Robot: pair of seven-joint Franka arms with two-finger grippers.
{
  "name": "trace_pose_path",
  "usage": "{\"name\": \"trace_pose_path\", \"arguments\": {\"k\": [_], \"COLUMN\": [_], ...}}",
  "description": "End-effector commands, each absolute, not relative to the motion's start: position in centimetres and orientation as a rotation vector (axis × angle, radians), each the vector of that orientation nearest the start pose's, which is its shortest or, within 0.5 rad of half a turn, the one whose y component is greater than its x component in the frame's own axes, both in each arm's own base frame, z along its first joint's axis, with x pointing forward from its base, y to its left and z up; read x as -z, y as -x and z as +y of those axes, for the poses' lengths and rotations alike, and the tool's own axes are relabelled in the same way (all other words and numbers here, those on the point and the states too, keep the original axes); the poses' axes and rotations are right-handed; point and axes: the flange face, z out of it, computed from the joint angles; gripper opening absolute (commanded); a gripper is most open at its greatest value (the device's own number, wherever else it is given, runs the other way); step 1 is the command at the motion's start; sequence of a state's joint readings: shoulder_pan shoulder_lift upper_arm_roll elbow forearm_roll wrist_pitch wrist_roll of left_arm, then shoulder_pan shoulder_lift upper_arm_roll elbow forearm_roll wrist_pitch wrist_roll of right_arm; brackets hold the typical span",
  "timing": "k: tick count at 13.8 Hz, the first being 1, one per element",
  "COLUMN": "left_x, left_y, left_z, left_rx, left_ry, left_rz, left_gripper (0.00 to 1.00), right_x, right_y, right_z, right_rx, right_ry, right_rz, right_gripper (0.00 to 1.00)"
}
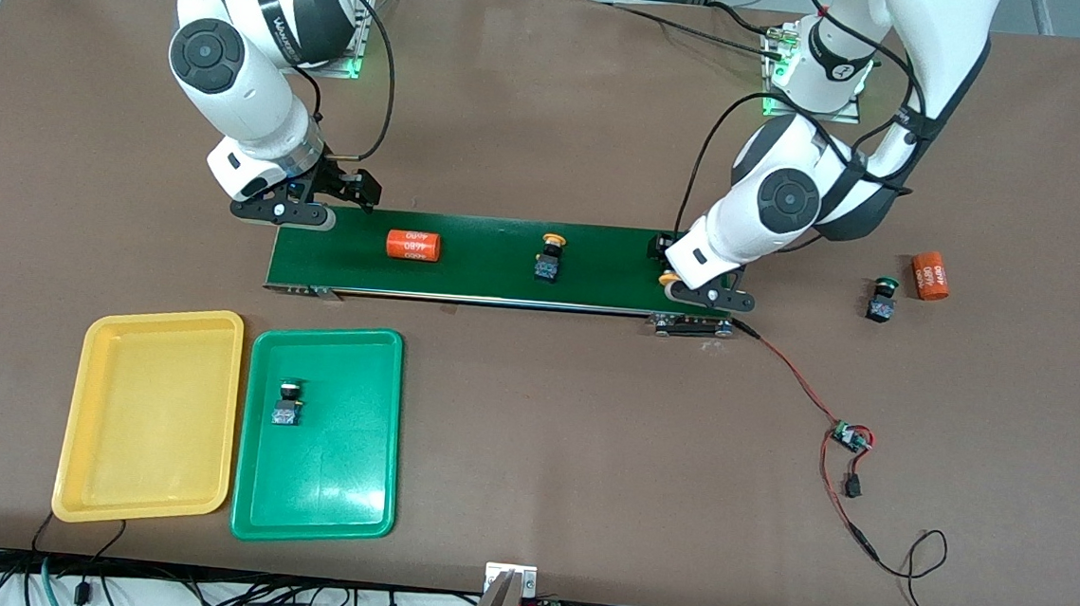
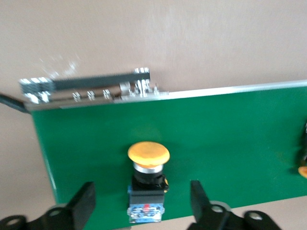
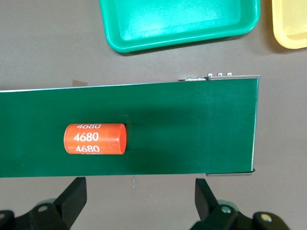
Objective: Sort buttons by color to trays
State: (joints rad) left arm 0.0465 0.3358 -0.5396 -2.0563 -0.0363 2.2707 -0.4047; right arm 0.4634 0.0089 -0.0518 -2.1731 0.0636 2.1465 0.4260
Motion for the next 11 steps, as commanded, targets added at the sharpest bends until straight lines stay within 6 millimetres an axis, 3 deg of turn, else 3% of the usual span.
{"name": "trace_pose_path", "arguments": {"k": [1,3,5,6,9,10,11], "left_x": [-30.6,-30.2,-30.1,-30.0,-29.7,-29.4,-29.2], "left_y": [-52.9,-53.5,-54.6,-55.3,-55.6,-55.3,-55.0], "left_z": [-21.4,-17.5,-12.5,-9.0,0.7,2.9,4.6], "left_rx": [-0.263,-0.355,-0.373,-0.363,-0.38,-0.385,-0.402], "left_ry": [3.243,3.215,3.196,3.18,3.189,3.21,3.215], "left_rz": [-0.03,-0.132,-0.265,-0.336,-0.098,0.048,0.083], "left_gripper": [1.0,1.0,1.0,1.0,1.0,1.0,1.0], "right_x": [-38.7,-38.2,-37.7,-37.7,-37.2,-37.0,-36.6], "right_y": [-48.8,-48.5,-48.5,-48.5,-48.8,-48.8,-48.9], "right_z": [22.0,23.8,25.0,25.9,27.6,28.5,29.3], "right_rx": [-0.077,-0.05,-0.036,-0.032,-0.034,-0.034,-0.036], "right_ry": [3.102,3.095,3.097,3.097,3.101,3.101,3.104], "right_rz": [0.133,0.127,0.176,0.162,0.179,0.186,0.204], "right_gripper": [1.0,1.0,1.0,1.0,1.0,1.0,1.0]}}
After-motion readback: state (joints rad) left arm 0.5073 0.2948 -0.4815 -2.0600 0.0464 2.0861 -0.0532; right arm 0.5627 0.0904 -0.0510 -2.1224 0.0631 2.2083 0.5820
